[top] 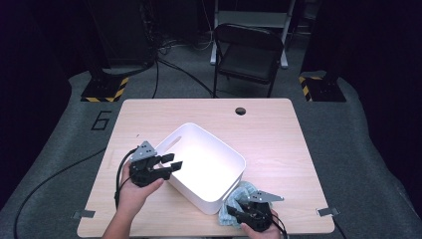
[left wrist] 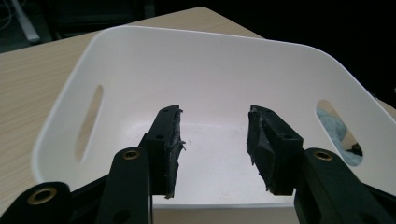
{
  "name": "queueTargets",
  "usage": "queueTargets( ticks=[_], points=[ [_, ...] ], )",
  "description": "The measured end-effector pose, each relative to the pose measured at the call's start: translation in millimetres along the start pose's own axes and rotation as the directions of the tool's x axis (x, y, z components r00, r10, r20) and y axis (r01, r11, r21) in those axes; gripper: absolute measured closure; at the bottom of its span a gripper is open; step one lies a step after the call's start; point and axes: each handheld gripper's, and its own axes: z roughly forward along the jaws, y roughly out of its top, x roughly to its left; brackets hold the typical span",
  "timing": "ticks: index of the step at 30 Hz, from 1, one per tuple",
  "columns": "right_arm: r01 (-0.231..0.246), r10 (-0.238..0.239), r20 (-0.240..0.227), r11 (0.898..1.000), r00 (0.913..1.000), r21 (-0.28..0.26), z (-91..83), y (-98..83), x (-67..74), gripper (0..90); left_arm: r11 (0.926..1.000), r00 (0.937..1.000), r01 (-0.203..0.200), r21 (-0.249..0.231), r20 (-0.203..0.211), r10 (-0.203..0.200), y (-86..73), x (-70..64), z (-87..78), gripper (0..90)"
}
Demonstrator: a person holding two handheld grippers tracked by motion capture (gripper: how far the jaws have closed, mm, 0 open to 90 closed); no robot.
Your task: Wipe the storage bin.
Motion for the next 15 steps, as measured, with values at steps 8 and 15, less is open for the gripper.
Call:
queueTargets(
  ticks=[8, 15],
  points=[
    [-0.008, 0.008, -0.002, 1.0, 1.0, 0.0, -0.2, -0.3, -0.1, 69.0, 0.9956, 0.9859, 0.06, -0.072, -0.152, -0.07, -8.4, 32.8, -15.8, 51.0],
    [-0.015, 0.015, -0.005, 1.0, 0.9999, -0.005, -0.9, -1.1, 0.0, 68.9, 0.9937, 0.9711, 0.093, -0.063, -0.214, -0.105, -18.1, 46.5, -5.8, 49.9]
  ],
)
